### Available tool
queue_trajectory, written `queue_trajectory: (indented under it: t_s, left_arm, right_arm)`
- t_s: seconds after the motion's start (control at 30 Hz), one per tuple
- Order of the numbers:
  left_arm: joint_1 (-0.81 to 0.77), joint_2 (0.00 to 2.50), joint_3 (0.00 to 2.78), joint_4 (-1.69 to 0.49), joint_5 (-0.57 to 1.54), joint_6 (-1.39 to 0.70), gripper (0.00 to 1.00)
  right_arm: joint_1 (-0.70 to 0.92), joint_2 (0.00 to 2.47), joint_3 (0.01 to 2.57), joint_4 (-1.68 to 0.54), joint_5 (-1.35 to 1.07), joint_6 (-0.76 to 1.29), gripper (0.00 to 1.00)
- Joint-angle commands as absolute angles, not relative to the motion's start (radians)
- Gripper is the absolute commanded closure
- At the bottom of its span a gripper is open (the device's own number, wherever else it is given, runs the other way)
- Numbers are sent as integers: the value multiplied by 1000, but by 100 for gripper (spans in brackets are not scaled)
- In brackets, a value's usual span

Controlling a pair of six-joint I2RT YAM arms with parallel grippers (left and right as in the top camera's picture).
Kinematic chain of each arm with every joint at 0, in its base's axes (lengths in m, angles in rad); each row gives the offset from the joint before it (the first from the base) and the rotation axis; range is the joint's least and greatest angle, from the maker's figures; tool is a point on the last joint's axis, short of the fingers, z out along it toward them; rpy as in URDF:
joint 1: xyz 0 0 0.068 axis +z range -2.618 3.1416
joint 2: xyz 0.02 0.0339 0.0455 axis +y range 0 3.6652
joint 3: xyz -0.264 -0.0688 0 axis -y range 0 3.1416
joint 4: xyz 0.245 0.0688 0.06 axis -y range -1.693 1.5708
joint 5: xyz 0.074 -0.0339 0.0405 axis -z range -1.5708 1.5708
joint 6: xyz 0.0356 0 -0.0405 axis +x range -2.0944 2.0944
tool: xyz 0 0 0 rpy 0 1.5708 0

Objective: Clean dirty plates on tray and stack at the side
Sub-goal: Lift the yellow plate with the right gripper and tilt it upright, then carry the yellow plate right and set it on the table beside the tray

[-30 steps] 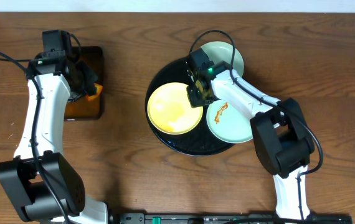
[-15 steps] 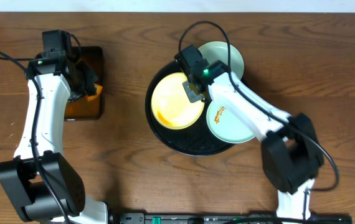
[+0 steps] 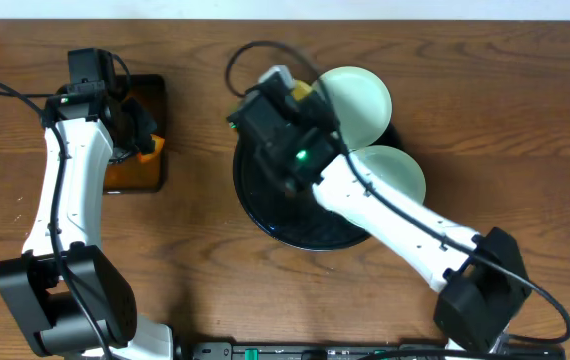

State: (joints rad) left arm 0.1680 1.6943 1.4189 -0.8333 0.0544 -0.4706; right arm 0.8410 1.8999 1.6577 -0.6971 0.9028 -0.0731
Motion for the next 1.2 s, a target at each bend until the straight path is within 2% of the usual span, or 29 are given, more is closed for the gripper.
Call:
queue_trajectory:
  t_s: [0.0,0.17,0.4,0.47,0.57,0.63,0.73,0.77,0.87,0.93,1.03,1.17]
  left_arm:
    - [170,1700,1412,-836,60,-456,92]
    - [170,1700,1412,-836,60,-456,92]
    - [170,1700,1411,-836,60,-456,92]
    - [170,1700,1411,-836,60,-456,92]
    - [170,1700,1411,-837,60,-445,92]
    - [170,1700,1411,-841,60,-445,92]
    - [170,1700,1411,-841,60,-445,92]
    - [170,1700,1411,-841,60,-445,92]
    - [170,1700,1411,-842,60,-445,92]
    - [170,1700,1411,-844,60,-445,92]
    - [170,1700,1411,-844,60,-445,92]
    - [170,1700,1411,-843,60,-445,92]
  right_arm:
    - [900,1865,1676,-583,1139,-350,99]
    - [942,1865,1676,-480,1190,-491,99]
    - [955,1865,1676,-479,1193,-483,99]
    - [950,1865,1676,-485,1193,-415,99]
    - [892,1864,1676,-585,1092,-154,99]
    - [827,1863,1679,-688,896,11,99]
    - [690,1863,1692,-807,472,218,99]
    - [595,1863,1691,-832,202,275,99]
    - [397,1868,1686,-850,-196,316,99]
    - [292,1868,1684,-855,-292,318,99]
    - [74,1868,1682,-888,-304,318,99]
    - [-57,1868,1681,-934,-308,312,99]
